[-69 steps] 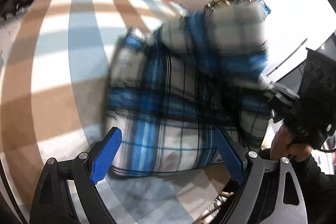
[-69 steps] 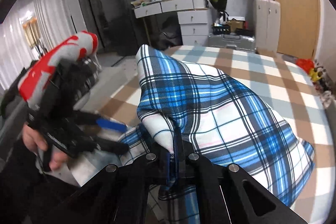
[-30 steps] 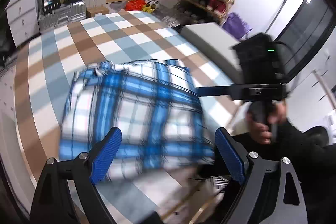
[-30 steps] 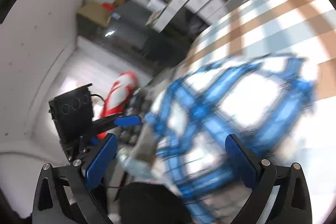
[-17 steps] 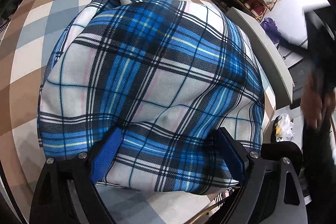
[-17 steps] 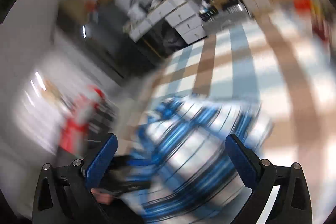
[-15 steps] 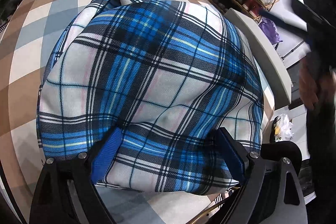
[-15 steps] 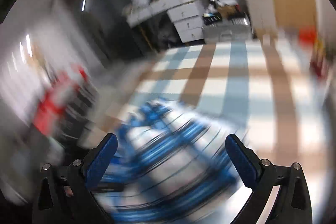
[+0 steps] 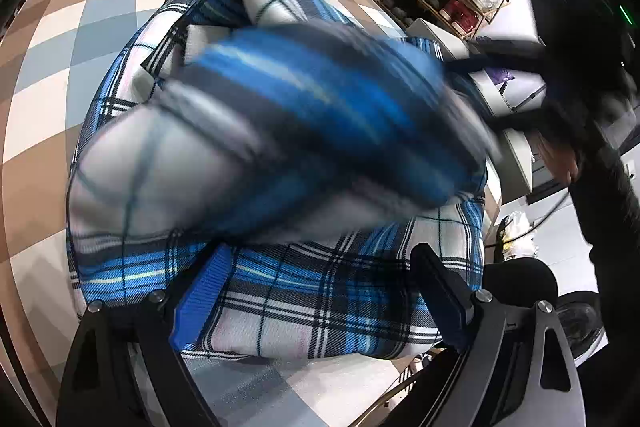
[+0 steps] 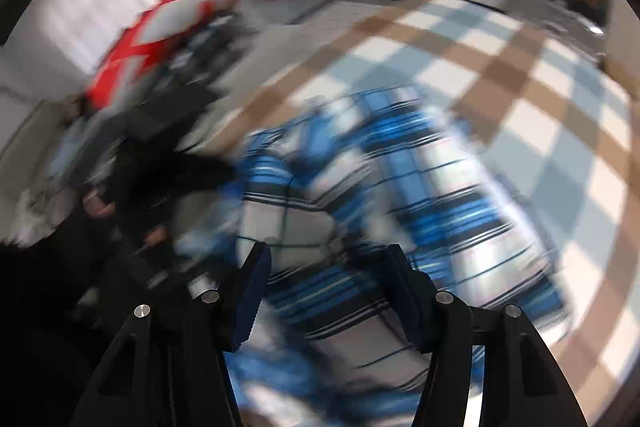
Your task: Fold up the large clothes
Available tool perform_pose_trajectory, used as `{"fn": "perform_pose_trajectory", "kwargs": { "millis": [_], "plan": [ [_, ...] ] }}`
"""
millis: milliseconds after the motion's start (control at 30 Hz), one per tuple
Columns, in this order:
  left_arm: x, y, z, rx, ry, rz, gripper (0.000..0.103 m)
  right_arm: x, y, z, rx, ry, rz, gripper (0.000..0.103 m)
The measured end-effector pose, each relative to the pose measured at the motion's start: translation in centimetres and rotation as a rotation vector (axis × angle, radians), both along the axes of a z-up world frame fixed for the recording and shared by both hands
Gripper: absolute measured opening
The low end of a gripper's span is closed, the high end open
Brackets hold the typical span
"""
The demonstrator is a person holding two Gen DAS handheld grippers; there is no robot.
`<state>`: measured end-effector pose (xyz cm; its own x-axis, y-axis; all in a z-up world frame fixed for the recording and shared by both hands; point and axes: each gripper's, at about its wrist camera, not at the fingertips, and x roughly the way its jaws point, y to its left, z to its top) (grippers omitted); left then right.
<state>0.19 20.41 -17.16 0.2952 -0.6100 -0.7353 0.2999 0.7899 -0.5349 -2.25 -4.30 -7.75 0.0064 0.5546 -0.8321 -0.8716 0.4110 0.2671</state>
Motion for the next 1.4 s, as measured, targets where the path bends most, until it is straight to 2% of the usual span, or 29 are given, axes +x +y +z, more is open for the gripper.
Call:
{"fn": "perform_pose_trajectory", "kwargs": {
  "millis": [33,100,167,300,433,500,567,667,700,767,800,833,867,900,933,967,1000,1067,1100,1133,1167,1300,1367,1400],
  "plan": [
    [0.0,0.1,0.1,0.000,0.000,-0.001,0.087,-1.1,-0.1,0.3,0.015,-0.006,0.020,0.067],
    [-0.1,0.2,0.2,0.002,-0.002,-0.004,0.087,-3.3,-0.5,0.3,0.037,-0.017,0.070,0.078],
    [-0.1,0.5,0.2,0.005,-0.006,-0.011,0.087,-5.1,-0.7,0.1,0.034,-0.024,0.113,0.078],
    [-0.3,0.2,0.2,0.002,-0.010,-0.016,0.087,-5.7,-1.3,0.1,0.066,0.037,0.135,0.078],
    [-0.5,0.0,0.1,0.003,-0.012,-0.013,0.087,-7.3,-2.1,2.4,0.122,0.003,0.180,0.078],
    [-0.5,0.0,0.1,0.003,-0.011,-0.013,0.087,-8.1,-2.1,2.8,0.161,0.062,0.244,0.078],
    [-0.3,-0.4,0.3,-0.001,-0.009,-0.010,0.087,-9.0,-1.1,1.8,0.134,0.148,0.301,0.077],
    [-0.4,-0.4,0.4,0.000,-0.010,-0.010,0.087,-9.9,0.6,0.5,0.037,0.163,0.315,0.074],
    [-0.4,-0.4,0.5,0.002,-0.012,-0.012,0.087,-9.7,0.7,1.0,0.048,0.144,0.308,0.073],
    [-0.3,-0.4,0.6,0.001,-0.011,-0.014,0.087,-8.6,0.4,3.5,0.108,0.038,0.258,0.075],
    [-0.3,-0.4,0.7,-0.002,-0.010,-0.013,0.087,-7.4,0.2,4.8,0.152,-0.005,0.218,0.081],
    [-0.2,-0.5,0.8,-0.005,-0.008,-0.012,0.087,-6.2,-0.1,5.5,0.183,-0.032,0.177,0.094],
    [-0.2,-0.5,0.8,-0.006,-0.007,-0.012,0.087,-4.7,-0.1,6.2,0.199,-0.069,0.122,0.101],
    [-0.1,-0.4,0.9,-0.010,-0.006,-0.011,0.087,-3.0,0.1,6.4,0.176,-0.124,0.051,0.103],
    [-0.1,-0.4,0.9,-0.012,-0.005,-0.010,0.087,-1.1,0.6,5.9,0.125,-0.151,-0.012,0.103],
    [-0.1,-0.3,1.0,-0.016,-0.005,-0.009,0.087,0.5,1.0,5.1,0.082,-0.124,-0.046,0.103],
    [0.0,-0.2,1.0,-0.018,-0.005,-0.009,0.087,2.7,1.7,3.2,0.025,-0.003,-0.071,0.103],
    [0.0,0.3,0.9,-0.025,-0.005,-0.012,0.087,4.0,2.4,0.5,-0.027,0.142,-0.068,0.091],
    [0.0,0.4,0.9,-0.033,-0.002,-0.011,0.087,3.5,2.9,-0.3,-0.052,0.147,-0.046,0.074],
    [0.1,0.6,1.0,-0.039,0.000,-0.011,0.087,2.7,3.2,-0.4,-0.060,0.112,-0.023,0.066],
    [0.1,0.8,1.0,-0.044,0.003,-0.010,0.087,1.3,3.4,0.2,-0.043,0.054,0.011,0.066],
    [0.3,1.0,1.1,-0.048,0.009,-0.012,0.087,-5.8,2.5,2.7,0.061,-0.076,0.193,0.062],
    [0.3,0.8,1.1,-0.037,0.006,-0.015,0.087,-8.7,2.0,2.6,0.067,-0.124,0.262,0.062],
    [0.3,0.8,1.1,-0.032,0.004,-0.014,0.087,-9.8,2.0,2.0,0.061,-0.112,0.295,0.060]
  ]
}}
